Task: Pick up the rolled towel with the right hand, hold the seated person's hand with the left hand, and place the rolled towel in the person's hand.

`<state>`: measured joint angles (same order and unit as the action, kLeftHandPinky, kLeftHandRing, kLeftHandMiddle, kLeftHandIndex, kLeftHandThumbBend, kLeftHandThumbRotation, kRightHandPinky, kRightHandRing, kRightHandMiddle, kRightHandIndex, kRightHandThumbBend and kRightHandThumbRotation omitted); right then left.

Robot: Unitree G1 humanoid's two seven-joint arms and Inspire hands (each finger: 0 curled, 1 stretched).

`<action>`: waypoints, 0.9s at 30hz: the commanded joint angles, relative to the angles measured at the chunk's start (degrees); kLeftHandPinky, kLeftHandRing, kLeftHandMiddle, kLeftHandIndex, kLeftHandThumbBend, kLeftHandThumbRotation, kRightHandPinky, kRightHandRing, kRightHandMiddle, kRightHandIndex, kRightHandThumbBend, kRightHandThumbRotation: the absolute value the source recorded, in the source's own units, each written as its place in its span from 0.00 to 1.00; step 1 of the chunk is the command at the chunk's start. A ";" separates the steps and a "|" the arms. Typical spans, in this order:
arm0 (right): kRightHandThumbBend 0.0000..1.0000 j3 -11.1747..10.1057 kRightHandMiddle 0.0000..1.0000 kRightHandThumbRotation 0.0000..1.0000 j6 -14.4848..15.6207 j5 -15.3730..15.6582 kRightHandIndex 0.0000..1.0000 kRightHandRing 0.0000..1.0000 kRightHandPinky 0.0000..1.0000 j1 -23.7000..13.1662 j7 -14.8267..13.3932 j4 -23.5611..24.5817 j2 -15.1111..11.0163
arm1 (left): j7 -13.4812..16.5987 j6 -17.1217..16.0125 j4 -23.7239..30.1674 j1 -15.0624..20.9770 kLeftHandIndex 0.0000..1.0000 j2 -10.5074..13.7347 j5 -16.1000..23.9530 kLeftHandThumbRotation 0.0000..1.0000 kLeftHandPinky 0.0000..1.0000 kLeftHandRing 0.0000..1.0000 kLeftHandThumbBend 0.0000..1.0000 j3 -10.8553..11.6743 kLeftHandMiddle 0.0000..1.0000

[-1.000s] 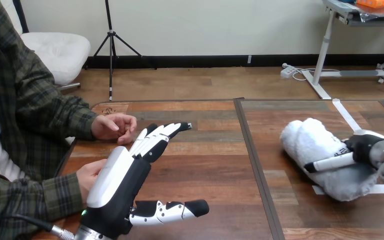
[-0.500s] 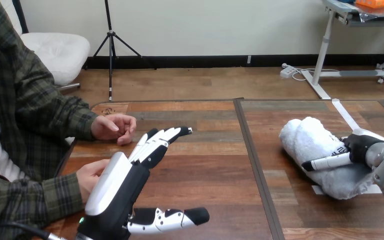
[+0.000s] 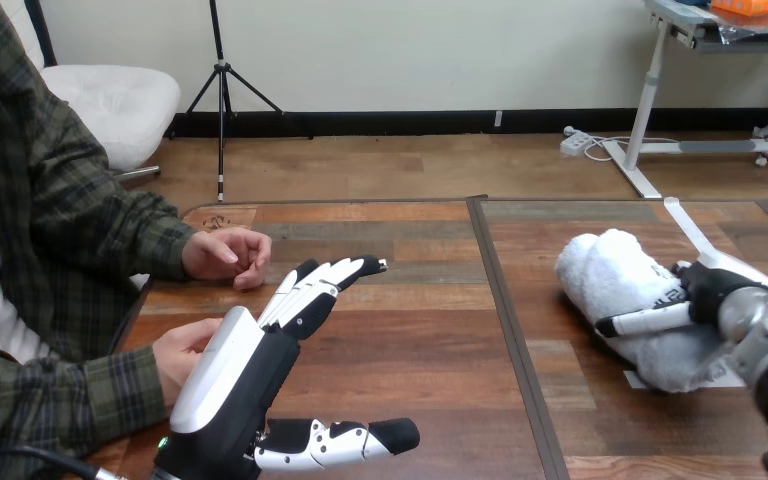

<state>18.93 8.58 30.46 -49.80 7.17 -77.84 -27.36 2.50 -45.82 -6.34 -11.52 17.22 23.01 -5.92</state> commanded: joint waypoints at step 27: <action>0.91 -3.62 0.68 0.00 -4.28 -3.31 0.49 0.70 0.62 1.62 -10.82 -0.44 3.65 | 0.41 0.72 4.17 -0.19 0.86 0.49 -0.25 0.65 0.97 0.92 1.00 2.04 0.89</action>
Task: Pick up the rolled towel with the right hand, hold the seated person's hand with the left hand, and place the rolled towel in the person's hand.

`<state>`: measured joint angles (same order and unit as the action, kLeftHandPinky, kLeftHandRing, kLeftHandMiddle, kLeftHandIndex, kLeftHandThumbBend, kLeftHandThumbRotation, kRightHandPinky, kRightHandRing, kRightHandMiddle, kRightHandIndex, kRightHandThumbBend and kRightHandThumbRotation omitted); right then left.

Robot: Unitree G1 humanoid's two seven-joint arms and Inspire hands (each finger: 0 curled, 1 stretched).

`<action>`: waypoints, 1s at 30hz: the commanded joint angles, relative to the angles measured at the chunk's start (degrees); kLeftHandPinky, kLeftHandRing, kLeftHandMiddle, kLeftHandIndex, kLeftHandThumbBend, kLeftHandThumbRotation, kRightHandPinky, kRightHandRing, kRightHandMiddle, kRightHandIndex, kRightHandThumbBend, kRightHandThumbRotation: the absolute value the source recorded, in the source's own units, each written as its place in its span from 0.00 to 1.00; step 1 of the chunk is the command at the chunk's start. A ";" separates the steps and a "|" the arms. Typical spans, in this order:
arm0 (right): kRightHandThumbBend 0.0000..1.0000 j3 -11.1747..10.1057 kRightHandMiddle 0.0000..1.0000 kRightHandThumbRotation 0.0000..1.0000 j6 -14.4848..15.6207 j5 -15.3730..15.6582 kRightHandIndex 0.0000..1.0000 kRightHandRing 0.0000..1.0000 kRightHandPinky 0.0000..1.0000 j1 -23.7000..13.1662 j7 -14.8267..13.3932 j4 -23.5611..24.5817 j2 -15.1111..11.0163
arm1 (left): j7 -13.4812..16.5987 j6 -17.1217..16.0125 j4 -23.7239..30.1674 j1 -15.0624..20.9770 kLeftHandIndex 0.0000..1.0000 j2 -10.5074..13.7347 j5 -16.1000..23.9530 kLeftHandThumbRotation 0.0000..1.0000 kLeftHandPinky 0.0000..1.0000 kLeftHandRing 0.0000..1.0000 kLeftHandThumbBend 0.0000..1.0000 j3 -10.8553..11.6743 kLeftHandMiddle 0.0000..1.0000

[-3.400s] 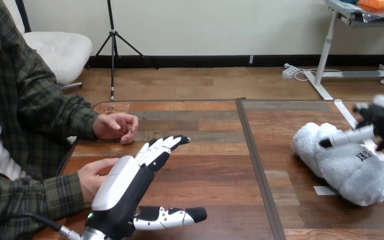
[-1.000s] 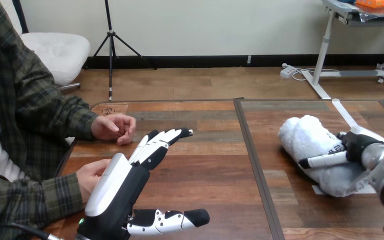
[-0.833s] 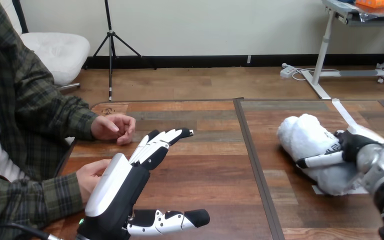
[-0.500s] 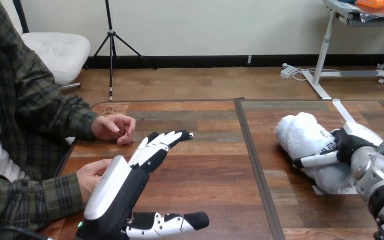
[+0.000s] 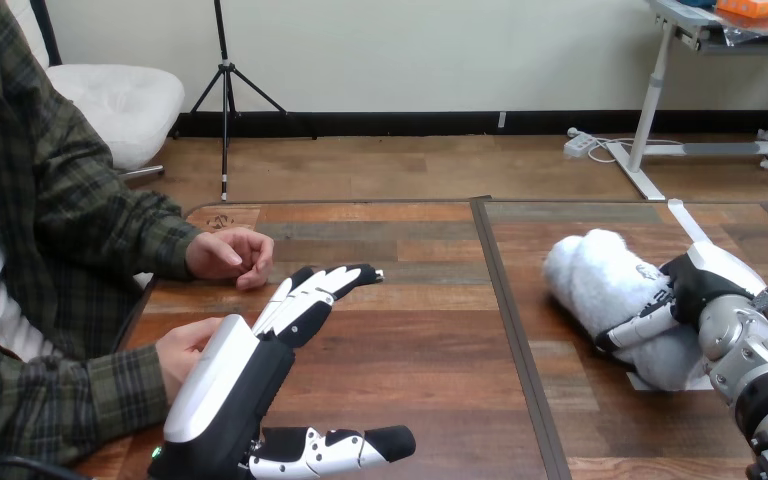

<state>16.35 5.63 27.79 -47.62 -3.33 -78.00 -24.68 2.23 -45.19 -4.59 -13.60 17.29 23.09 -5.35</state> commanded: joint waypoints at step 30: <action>0.89 -6.73 0.44 0.00 -6.65 -6.58 0.44 0.39 0.31 -0.94 6.06 1.20 -0.28 | 0.49 0.24 2.43 1.86 0.85 0.45 -0.39 0.66 0.96 0.91 1.00 2.04 0.89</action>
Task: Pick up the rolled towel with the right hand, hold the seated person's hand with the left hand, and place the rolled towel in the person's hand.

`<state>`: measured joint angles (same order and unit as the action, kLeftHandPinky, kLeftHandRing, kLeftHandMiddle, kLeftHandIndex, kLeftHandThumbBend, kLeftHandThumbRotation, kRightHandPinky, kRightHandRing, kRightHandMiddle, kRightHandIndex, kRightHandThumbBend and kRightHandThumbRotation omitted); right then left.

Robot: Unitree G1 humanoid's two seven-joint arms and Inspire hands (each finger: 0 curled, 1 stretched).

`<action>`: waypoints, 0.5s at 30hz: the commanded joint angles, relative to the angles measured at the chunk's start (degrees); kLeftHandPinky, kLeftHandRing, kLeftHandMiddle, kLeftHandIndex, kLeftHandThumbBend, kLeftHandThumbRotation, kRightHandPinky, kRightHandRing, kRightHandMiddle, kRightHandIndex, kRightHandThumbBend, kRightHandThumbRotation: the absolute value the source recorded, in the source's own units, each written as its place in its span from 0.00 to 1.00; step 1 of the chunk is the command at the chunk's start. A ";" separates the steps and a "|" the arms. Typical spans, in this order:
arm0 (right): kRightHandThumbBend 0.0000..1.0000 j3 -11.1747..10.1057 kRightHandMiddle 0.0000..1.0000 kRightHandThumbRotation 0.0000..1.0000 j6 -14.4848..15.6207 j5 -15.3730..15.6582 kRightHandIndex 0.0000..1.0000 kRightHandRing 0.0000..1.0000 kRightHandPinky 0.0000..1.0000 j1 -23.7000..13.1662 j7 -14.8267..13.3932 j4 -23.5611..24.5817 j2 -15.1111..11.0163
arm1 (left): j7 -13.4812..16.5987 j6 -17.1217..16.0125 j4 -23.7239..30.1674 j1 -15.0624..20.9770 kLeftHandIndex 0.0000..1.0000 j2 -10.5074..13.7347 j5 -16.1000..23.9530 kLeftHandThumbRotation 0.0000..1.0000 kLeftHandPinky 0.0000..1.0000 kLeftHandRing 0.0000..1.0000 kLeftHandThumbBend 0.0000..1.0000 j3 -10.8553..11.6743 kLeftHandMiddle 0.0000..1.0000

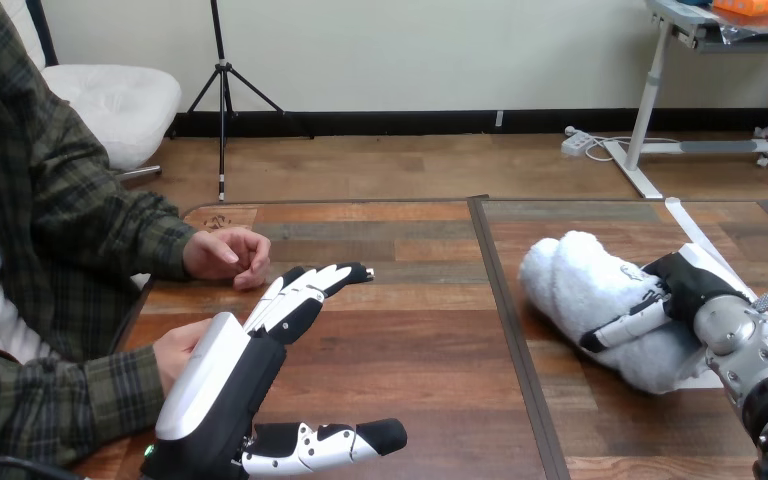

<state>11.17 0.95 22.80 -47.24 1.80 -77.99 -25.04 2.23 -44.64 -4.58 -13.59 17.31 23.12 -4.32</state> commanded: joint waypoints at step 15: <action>0.91 -9.03 0.36 0.00 -6.83 -10.54 0.37 0.30 0.24 -0.77 7.30 3.07 -0.41 | 0.69 -0.02 3.09 1.35 0.85 0.85 0.68 0.66 0.96 0.91 1.00 2.18 0.89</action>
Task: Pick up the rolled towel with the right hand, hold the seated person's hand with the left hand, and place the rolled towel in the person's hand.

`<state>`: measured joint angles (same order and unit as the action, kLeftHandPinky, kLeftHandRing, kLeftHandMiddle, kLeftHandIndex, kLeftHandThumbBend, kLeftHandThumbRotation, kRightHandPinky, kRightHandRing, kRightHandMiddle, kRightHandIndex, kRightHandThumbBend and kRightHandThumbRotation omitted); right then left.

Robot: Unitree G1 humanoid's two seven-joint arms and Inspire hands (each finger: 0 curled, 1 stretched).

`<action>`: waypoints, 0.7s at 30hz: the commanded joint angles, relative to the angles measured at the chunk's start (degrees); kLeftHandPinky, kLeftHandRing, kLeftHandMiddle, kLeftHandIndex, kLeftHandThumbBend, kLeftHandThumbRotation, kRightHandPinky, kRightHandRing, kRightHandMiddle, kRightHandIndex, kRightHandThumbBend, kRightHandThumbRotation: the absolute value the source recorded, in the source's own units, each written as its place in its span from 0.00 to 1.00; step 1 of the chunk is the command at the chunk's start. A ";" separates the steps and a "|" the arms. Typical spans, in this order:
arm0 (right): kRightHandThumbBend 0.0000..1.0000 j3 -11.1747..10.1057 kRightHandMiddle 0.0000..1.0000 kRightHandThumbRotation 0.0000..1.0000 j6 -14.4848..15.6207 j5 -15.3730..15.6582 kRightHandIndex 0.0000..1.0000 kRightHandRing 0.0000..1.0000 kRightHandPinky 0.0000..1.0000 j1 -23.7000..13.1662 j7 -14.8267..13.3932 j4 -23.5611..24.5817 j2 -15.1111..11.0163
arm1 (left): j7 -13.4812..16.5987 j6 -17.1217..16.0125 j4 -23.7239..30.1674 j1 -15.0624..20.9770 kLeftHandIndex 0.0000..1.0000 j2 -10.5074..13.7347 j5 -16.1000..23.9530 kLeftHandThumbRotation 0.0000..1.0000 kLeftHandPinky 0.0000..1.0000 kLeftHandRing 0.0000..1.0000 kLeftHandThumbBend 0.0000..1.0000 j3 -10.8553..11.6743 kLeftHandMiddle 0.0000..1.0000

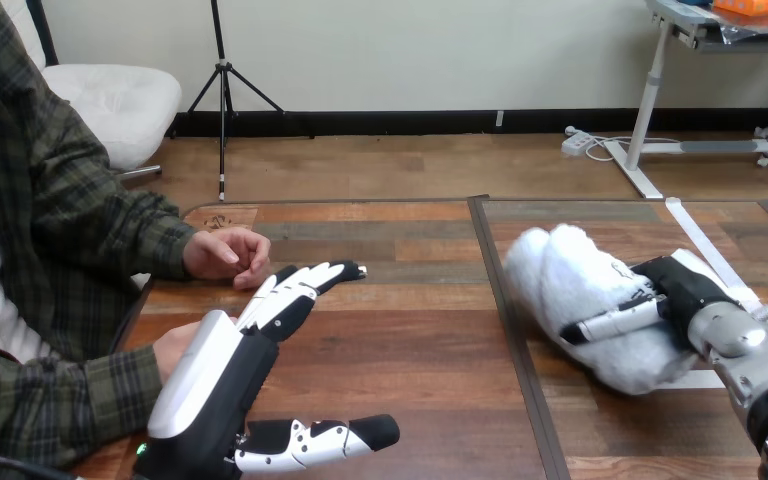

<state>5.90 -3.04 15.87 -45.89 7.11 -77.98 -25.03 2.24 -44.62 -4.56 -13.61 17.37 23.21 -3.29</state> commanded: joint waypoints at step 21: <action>0.88 -12.17 0.28 0.00 -10.10 -16.77 0.32 0.21 0.17 2.84 16.79 9.91 0.29 | 1.92 1.87 5.38 0.20 0.87 2.25 5.76 0.61 0.96 0.94 1.00 4.25 0.90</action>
<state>-4.02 -8.85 1.87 -41.74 21.93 -74.09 -24.97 2.93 -43.33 -2.46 -14.64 18.17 28.11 -0.83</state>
